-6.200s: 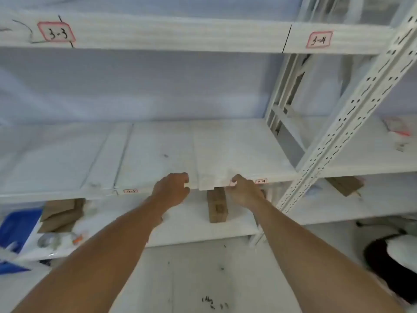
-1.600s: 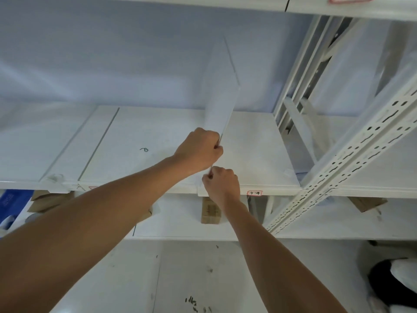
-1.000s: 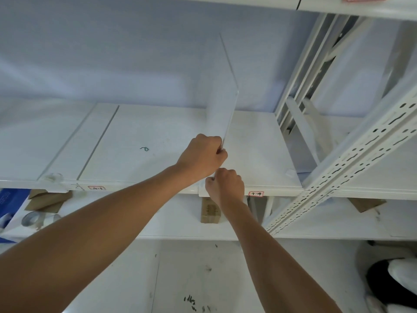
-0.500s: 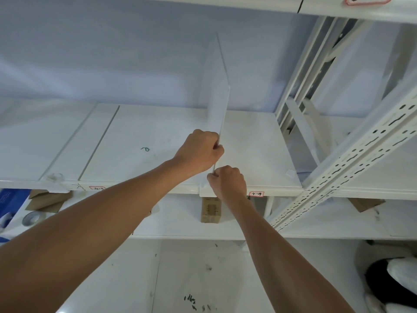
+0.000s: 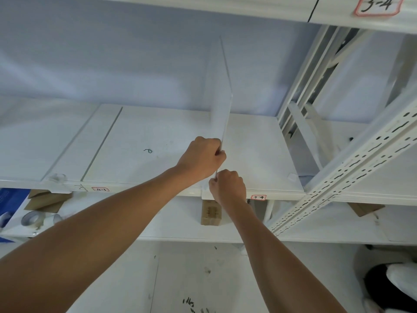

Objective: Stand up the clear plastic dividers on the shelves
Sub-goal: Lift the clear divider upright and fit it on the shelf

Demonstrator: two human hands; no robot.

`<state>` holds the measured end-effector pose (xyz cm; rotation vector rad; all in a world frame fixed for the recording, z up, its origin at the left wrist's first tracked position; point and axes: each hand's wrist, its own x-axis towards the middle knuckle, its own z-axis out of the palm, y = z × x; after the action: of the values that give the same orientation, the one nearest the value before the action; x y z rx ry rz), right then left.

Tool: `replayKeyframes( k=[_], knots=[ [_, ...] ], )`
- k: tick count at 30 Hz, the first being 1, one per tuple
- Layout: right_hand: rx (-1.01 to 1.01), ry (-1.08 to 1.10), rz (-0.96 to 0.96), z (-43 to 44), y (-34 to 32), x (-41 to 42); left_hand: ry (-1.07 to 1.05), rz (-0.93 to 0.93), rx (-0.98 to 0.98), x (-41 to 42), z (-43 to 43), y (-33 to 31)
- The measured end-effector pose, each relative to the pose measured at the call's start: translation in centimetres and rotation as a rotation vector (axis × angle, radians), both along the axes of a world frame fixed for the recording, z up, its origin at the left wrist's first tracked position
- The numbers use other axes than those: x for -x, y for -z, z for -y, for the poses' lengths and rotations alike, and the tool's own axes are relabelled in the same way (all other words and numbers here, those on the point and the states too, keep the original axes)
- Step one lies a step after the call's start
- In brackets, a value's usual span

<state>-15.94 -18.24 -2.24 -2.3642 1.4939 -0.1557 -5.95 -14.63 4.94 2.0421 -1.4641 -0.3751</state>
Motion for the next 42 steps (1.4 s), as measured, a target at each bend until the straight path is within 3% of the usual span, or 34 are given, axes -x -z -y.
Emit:
replayKeyframes(
  k=[13,23,30,42],
  knots=[
    [-0.006,-0.009,0.006,-0.7,-0.6,-0.7,-0.063,0.095,-0.052,0.9,0.5,0.1],
    [-0.106,0.096,0.159,-1.5,0.1,0.0,-0.088,0.096,-0.095,2.4,0.4,0.5],
    [-0.03,-0.093,-0.016,-0.4,-1.1,0.9,-0.119,0.078,-0.121,2.7,0.2,0.3],
    [-0.198,-0.097,0.05,-0.6,-0.3,0.7,-0.128,0.065,-0.145,2.9,-0.5,1.7]
  ],
)
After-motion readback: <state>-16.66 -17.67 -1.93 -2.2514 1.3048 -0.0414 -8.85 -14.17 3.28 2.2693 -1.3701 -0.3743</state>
